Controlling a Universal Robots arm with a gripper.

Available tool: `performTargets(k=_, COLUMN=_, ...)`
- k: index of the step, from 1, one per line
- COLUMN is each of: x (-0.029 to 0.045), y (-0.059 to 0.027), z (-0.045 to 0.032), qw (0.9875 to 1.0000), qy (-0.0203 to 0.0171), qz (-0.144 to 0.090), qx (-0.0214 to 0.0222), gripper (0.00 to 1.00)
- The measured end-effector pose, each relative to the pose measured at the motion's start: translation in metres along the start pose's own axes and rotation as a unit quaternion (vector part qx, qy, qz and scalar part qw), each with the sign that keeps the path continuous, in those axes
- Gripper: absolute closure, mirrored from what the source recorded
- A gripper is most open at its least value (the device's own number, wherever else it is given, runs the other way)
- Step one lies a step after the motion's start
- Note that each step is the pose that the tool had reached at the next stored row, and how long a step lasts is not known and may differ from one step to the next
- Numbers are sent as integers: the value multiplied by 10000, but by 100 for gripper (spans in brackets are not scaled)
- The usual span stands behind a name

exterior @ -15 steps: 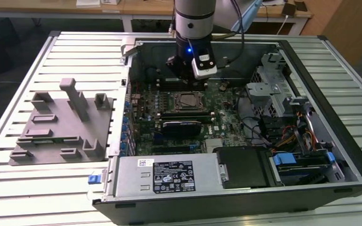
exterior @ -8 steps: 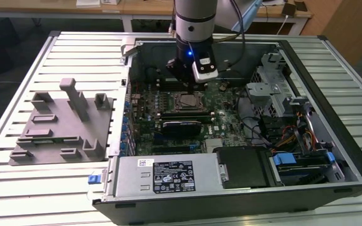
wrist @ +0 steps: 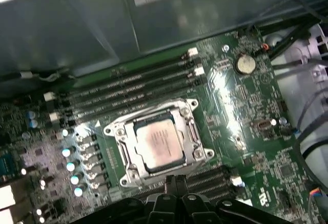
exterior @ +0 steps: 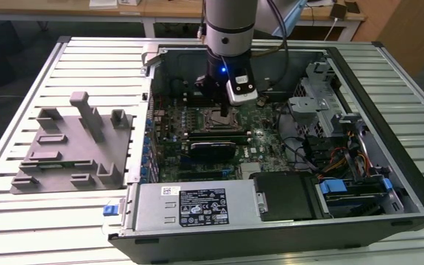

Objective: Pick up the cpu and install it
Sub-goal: 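Install the second cpu locking lever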

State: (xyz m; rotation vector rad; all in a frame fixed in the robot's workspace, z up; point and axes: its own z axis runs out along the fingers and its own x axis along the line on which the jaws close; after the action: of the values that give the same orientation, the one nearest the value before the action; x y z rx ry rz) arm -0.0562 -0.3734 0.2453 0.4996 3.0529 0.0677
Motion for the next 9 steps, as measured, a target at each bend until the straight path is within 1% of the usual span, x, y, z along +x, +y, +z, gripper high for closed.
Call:
performTargets(k=5, x=-18, y=-57, z=22, qw=10000, qy=3, qz=-60, qx=-2, gripper=89)
performTargets(k=7, x=-17, y=-63, z=33, qw=9999, qy=7, qz=-151, qx=-7, gripper=89)
performTargets(k=9, x=-17, y=-64, z=43, qw=9995, qy=15, qz=-301, qx=-13, gripper=89)
